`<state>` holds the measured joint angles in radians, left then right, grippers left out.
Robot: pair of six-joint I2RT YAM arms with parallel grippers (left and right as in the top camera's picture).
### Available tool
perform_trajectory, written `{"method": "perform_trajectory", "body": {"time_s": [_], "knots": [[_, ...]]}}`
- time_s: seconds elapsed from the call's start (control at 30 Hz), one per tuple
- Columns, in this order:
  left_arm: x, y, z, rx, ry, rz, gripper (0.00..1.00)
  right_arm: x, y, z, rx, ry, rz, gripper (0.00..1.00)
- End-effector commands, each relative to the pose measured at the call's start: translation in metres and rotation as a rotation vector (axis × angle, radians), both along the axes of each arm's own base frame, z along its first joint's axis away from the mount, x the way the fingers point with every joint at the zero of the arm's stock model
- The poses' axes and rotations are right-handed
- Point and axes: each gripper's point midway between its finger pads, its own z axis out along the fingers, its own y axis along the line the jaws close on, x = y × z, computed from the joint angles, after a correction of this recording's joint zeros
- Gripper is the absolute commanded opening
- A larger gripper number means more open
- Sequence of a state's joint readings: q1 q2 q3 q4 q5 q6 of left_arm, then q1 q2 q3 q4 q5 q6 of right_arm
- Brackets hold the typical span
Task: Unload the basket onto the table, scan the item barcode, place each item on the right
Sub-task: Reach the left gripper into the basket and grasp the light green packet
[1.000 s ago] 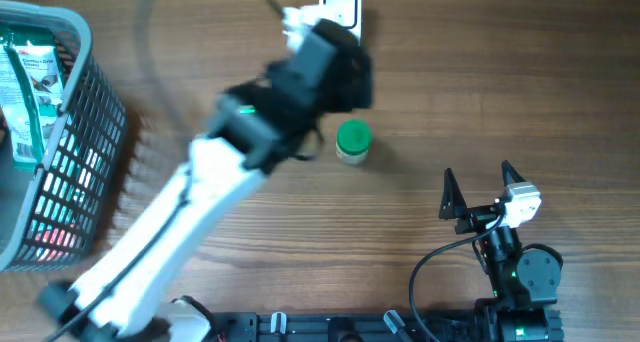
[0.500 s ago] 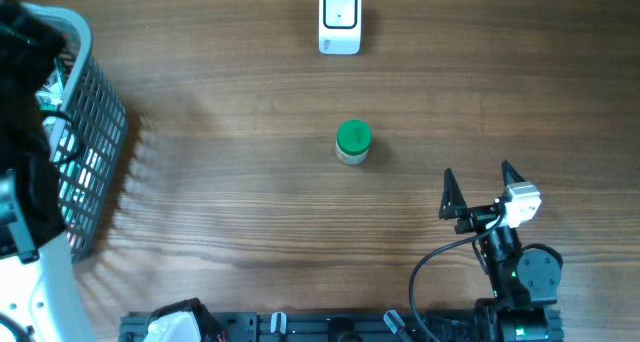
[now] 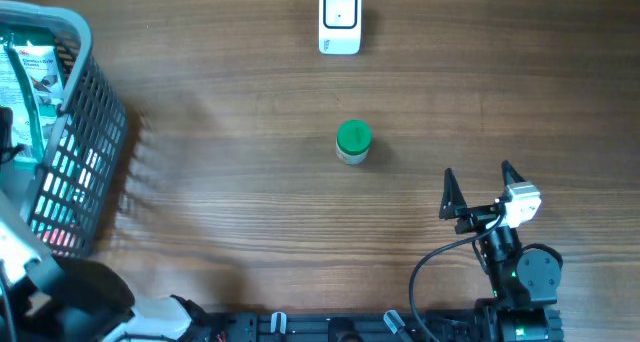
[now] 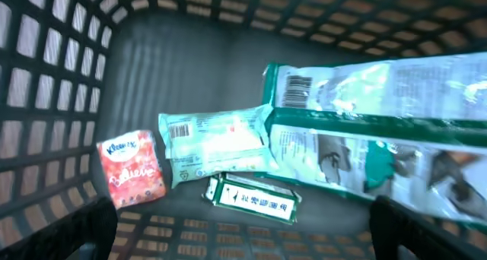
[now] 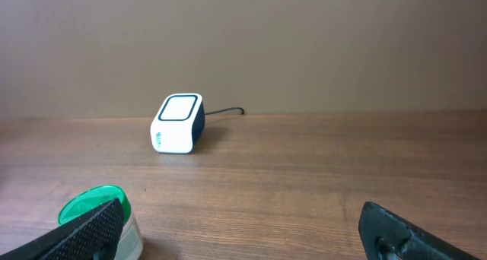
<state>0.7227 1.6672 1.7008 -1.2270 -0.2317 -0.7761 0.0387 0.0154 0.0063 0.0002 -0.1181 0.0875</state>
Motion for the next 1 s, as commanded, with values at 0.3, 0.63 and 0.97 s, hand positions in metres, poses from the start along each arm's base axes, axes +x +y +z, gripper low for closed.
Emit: {"method": "perform_trajectory", "body": {"time_s": [0.3, 0.63, 0.97], "knots": [[0.016, 0.010, -0.133, -0.150, 0.043, 0.119, 0.96, 0.000, -0.002, 0.002, -0.009, -0.013, -0.011, 1.00], [0.025, 0.008, -0.188, -0.208, 0.088, 0.107, 0.63, 0.000, -0.002, 0.003, -0.008, -0.013, -0.011, 1.00], [0.030, 0.005, -0.180, -0.188, 0.103, 0.006, 0.04, 0.000, -0.002, 0.002, -0.009, -0.013, -0.011, 1.00]]}}
